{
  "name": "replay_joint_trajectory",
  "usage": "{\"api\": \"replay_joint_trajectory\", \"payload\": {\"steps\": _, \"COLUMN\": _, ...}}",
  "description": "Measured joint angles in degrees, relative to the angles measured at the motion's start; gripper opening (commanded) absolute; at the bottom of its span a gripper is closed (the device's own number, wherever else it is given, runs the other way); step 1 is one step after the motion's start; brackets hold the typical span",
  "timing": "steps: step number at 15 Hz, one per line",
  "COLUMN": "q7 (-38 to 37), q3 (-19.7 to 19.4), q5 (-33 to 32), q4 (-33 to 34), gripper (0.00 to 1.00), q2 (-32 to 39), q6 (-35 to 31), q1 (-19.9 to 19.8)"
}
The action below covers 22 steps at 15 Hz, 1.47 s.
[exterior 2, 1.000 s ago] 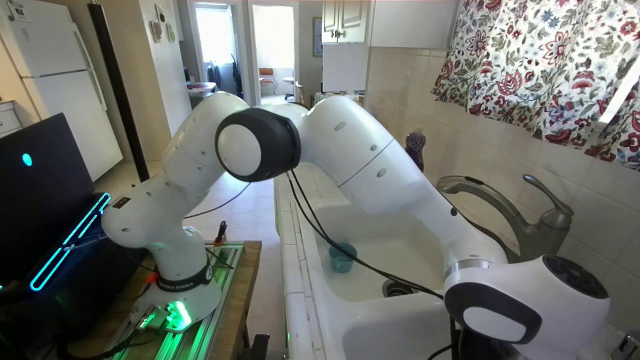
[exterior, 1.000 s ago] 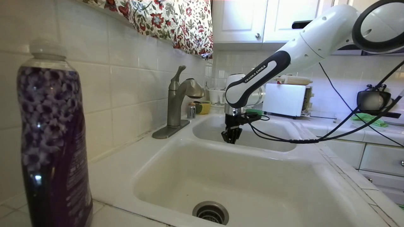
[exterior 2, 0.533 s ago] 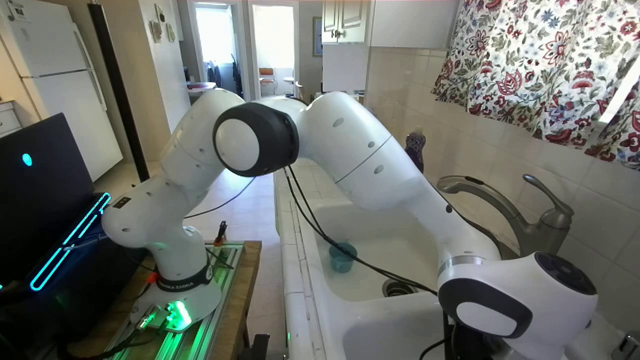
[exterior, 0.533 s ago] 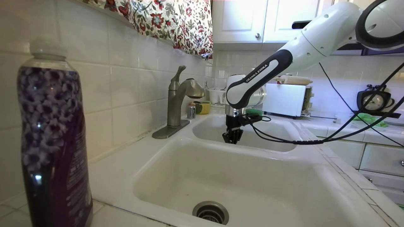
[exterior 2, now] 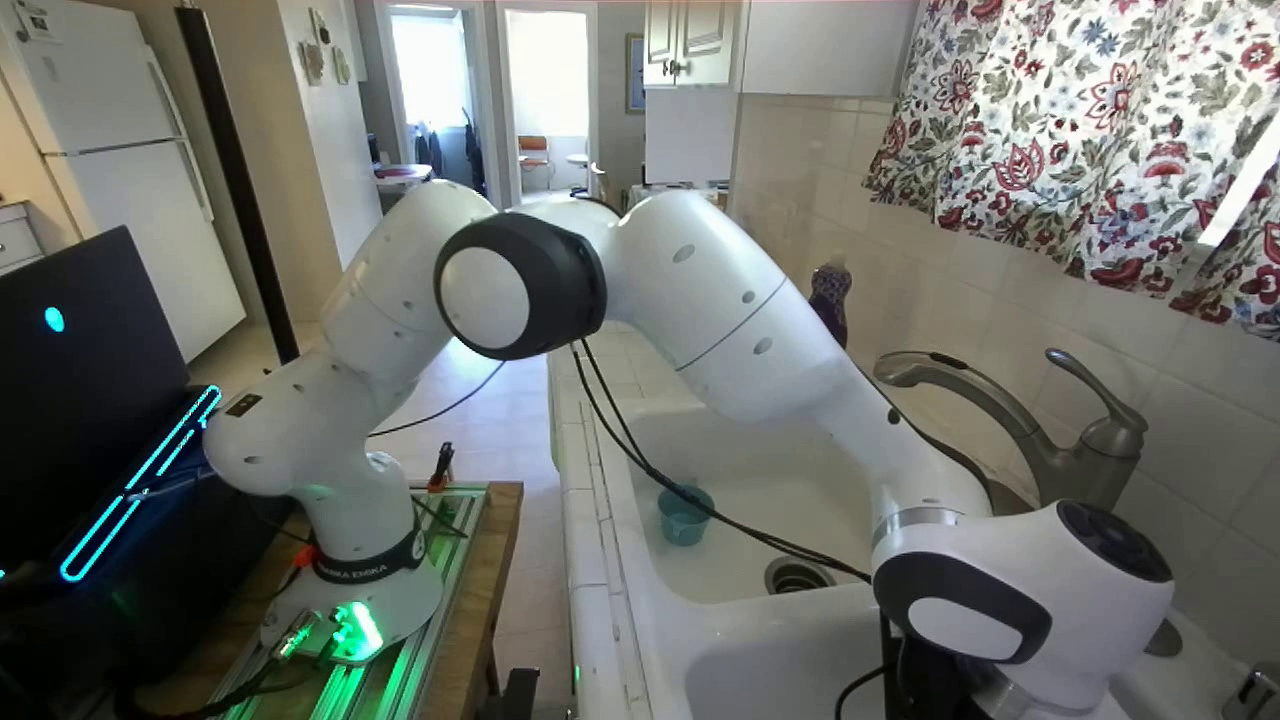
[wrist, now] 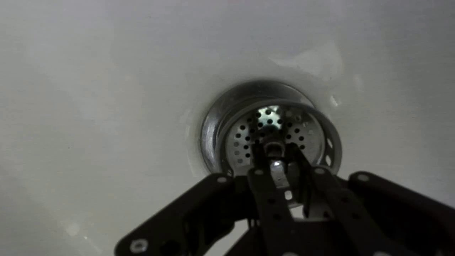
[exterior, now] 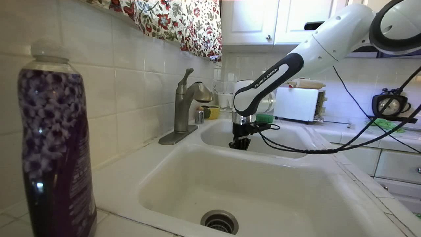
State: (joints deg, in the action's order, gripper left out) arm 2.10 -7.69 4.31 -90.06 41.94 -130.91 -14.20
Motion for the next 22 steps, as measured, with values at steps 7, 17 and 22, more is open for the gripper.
{"api": "replay_joint_trajectory", "payload": {"steps": 7, "q7": 0.0, "q3": 0.0, "q5": 0.0, "q4": -0.4, "gripper": 0.05, "q2": 1.3, "q6": -4.2, "q1": -0.1}}
{"api": "replay_joint_trajectory", "payload": {"steps": 17, "q7": 0.0, "q3": 0.0, "q5": 0.0, "q4": -3.9, "gripper": 0.05, "q2": 2.8, "q6": -10.5, "q1": -0.1}}
{"api": "replay_joint_trajectory", "payload": {"steps": 22, "q7": 0.0, "q3": 0.0, "q5": 0.0, "q4": -4.5, "gripper": 0.05, "q2": 3.0, "q6": -12.0, "q1": -0.1}}
